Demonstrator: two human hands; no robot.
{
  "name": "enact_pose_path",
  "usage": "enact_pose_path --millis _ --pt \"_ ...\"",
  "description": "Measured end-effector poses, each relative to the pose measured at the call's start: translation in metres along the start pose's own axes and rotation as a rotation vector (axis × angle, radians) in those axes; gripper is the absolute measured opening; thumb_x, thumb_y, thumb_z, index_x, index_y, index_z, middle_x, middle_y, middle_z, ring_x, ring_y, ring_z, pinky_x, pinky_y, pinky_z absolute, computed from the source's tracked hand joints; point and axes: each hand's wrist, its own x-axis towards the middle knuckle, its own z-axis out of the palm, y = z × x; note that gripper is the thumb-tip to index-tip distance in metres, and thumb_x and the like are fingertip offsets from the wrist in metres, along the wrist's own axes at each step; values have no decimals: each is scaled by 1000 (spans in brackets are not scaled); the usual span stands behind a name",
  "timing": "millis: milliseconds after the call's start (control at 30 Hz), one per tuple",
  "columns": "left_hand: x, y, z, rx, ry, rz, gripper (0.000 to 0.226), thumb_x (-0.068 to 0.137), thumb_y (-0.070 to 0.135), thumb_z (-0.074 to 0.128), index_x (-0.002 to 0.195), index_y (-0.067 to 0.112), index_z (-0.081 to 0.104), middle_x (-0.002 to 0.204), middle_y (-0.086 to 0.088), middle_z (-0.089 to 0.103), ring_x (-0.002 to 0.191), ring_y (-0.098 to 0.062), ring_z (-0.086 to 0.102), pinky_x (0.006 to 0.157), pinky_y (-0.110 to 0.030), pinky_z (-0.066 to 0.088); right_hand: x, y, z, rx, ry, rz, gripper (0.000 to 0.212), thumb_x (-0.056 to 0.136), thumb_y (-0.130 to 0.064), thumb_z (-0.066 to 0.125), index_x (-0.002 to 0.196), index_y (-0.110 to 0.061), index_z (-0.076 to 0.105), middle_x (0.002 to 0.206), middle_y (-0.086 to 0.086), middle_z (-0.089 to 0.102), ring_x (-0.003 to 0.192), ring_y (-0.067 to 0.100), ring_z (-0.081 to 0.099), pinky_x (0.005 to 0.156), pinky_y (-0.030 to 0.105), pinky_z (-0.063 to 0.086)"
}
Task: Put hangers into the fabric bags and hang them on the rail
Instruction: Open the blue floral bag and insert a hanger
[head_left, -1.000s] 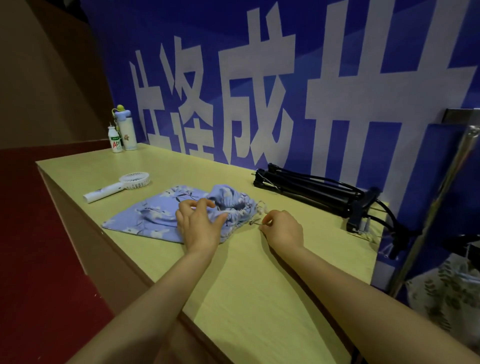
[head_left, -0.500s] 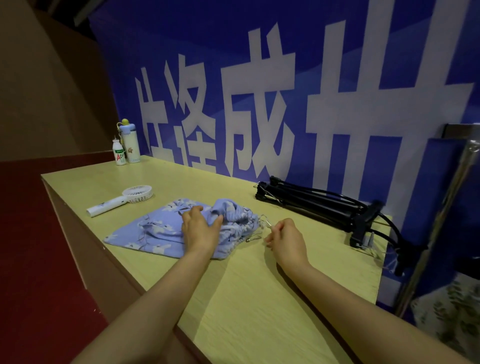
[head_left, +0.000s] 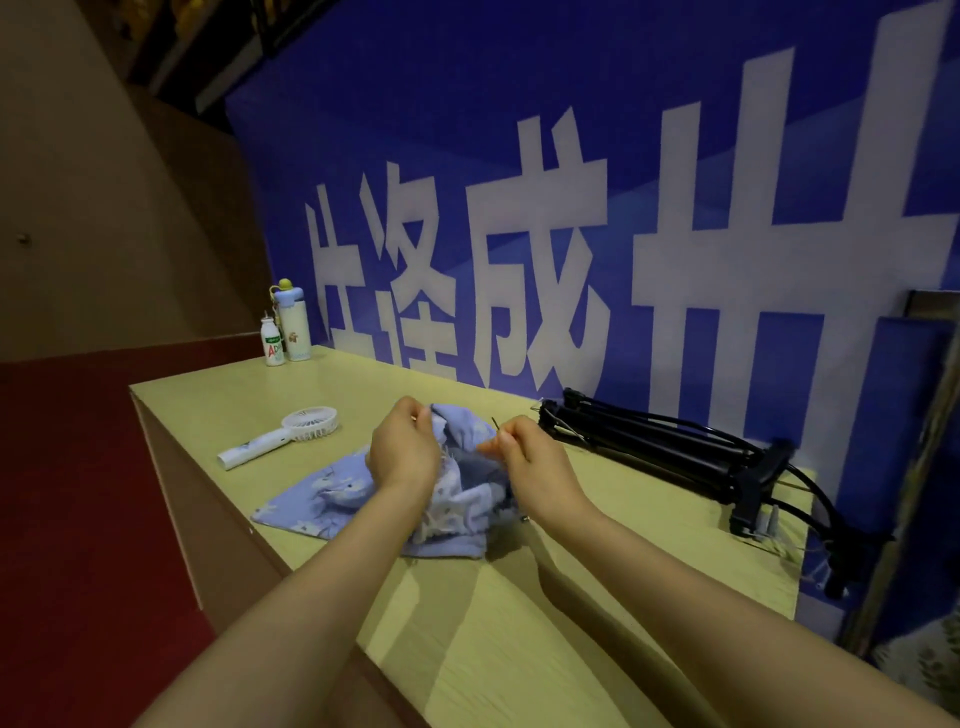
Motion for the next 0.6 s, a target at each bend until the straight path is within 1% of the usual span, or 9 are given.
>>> enact_pose_path --millis 100,167,233,300,400,467,500,567,600 --pt "8 20 -33 -31 68 31 24 101 24 35 84 10 45 66 -6 45 69 -29 44 57 -32 29 7 -24 4 -114 -103 -50 21 100 -20 36 87 -12 51 107 5 68 102 19 62 85 35 48" --pt "10 31 -58 -35 120 45 23 101 24 34 86 11 45 76 -10 50 73 -28 46 62 -32 31 4 -42 6 -153 -151 -77 20 100 -20 38 89 -9 51 100 4 65 96 22 60 77 33 45" --pt "9 44 -83 -38 157 49 22 101 22 33 87 12 45 81 -11 50 75 -26 46 65 -33 31 -3 -64 10 -133 -165 -122 21 99 -20 38 90 -7 51 94 8 62 90 27 57 75 37 43" --pt "4 57 -109 -69 202 51 20 101 21 33 88 11 45 86 -10 49 78 -25 45 68 -32 31 -13 -92 14 -131 -173 -191 20 100 -20 37 89 -9 50 90 9 58 85 27 55 73 38 43" --pt "-4 71 -152 -98 301 85 21 99 20 38 88 8 51 89 -11 53 83 -27 50 70 -30 32 -27 -130 23 -192 -161 -331 16 101 -19 35 90 -14 46 93 15 60 85 31 55 73 39 43" --pt "-10 74 -183 -36 340 142 25 95 27 48 81 8 54 82 -10 57 85 -28 56 68 -30 34 -39 -150 30 -314 -203 -444 12 100 -20 39 95 -11 45 93 19 61 82 35 56 67 40 41" --pt "-17 70 -205 34 340 176 29 91 34 55 74 10 53 74 -7 56 80 -26 57 66 -30 34 -50 -159 39 -410 -247 -508 13 97 -21 45 101 -9 45 90 20 61 80 37 57 63 40 39" --pt "-22 69 -226 191 245 232 38 80 44 67 68 11 52 62 -2 51 65 -20 52 56 -30 32 -57 -161 46 -680 -328 -578 24 93 -21 51 112 -10 43 83 15 58 77 37 57 58 36 38" --pt "-31 65 -242 317 167 242 40 75 46 71 67 10 54 60 -2 51 61 -18 49 52 -31 32 -65 -162 51 -743 -371 -559 22 94 -19 48 113 -10 43 80 11 56 76 36 56 57 33 35"
